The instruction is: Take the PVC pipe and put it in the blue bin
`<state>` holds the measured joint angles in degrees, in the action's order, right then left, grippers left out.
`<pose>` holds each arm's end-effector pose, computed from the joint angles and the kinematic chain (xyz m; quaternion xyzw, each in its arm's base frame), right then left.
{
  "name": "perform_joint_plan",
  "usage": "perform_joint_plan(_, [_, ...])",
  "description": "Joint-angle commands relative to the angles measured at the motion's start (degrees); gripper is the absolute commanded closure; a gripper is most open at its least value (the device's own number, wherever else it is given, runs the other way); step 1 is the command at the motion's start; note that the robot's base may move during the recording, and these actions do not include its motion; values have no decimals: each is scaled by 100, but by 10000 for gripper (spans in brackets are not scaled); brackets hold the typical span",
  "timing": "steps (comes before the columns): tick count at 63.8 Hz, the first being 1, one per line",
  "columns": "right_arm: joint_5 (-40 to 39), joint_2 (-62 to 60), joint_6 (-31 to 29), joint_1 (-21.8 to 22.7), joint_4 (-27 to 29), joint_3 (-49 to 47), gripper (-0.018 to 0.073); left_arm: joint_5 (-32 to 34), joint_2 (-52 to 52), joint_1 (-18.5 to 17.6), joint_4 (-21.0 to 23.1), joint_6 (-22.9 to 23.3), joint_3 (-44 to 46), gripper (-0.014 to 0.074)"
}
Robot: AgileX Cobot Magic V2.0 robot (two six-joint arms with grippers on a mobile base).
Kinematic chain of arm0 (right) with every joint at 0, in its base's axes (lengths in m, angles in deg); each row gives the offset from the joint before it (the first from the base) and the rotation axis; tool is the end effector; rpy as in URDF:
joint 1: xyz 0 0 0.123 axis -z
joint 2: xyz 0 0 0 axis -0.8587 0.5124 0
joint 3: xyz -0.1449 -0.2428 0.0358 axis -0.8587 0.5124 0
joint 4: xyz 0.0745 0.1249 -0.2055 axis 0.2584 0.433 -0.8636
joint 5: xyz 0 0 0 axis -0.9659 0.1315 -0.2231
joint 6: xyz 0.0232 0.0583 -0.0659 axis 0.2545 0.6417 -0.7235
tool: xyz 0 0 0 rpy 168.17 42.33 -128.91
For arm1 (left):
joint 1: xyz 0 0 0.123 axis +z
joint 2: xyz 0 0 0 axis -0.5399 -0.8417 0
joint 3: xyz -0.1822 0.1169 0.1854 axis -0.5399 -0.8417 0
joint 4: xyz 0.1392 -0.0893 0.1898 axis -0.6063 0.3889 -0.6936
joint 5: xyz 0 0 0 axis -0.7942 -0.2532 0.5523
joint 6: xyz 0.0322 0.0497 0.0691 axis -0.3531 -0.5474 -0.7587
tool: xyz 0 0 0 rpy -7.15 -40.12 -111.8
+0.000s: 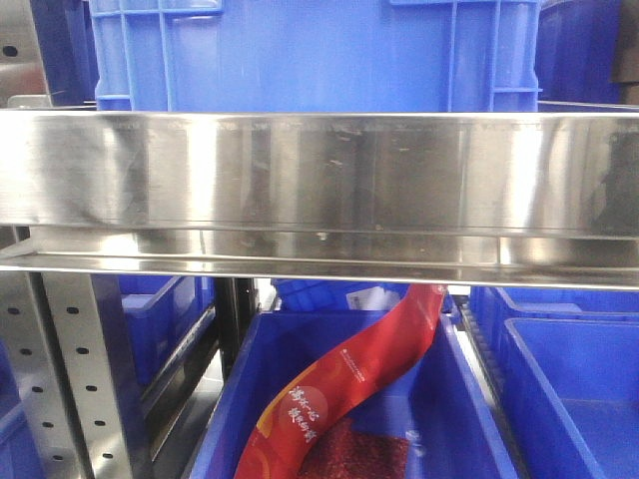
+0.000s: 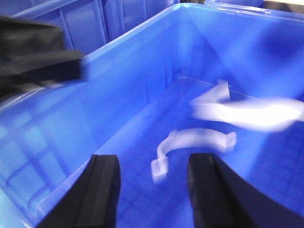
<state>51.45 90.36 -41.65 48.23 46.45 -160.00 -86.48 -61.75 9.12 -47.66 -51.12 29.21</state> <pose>0.3511 0.0872 0.4321 -0.0902 0.8375 0.1668 0.5125 0.3562 -0.1573 0.4459 0.1659 0.7861 -0.1323 0.5805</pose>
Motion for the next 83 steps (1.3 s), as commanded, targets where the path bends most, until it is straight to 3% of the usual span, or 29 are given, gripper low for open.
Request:
perform_joint_plan(1, [-142, -115, -55, -3, -22, -65, 546, 15, 192, -16, 66, 20, 99, 692])
perform_joint_plan(6, [-142, -115, -55, -3, -294, -65, 730, -142, 202, -13, -48, 20, 99, 707])
perform_joint_plan(14, [168, -194, -55, 74, -397, -54, 721, -706, 322, -3, -23, 20, 79, 707])
perform_joint_plan(18, [262, -357, -55, 106, -386, -41, 721, -642, 526, -67, -23, 20, -51, 707])
perform_joint_plan(31, [-934, -1208, -55, 106, -386, 801, 721, 703, 1655, -255, 252, 20, -1313, 707])
perform_joint_plan(41, [-2311, -2059, -55, 106, -386, 2286, 721, 1628, 2580, -256, 413, 20, -2787, 707])
perform_joint_plan(52, [-2857, -2978, -55, 106, -386, 3976, 721, 2686, 3615, -230, 653, 31, -4610, 707])
perform_joint_plan(65, [-2932, -4413, -55, 106, -386, 5279, 721, 2761, 4936, -230, 641, 31, -6001, 707])
perform_joint_plan(83, [-2351, -5708, -55, 106, -386, 5559, 721, 2831, 6098, -230, 627, 31, -6373, 707])
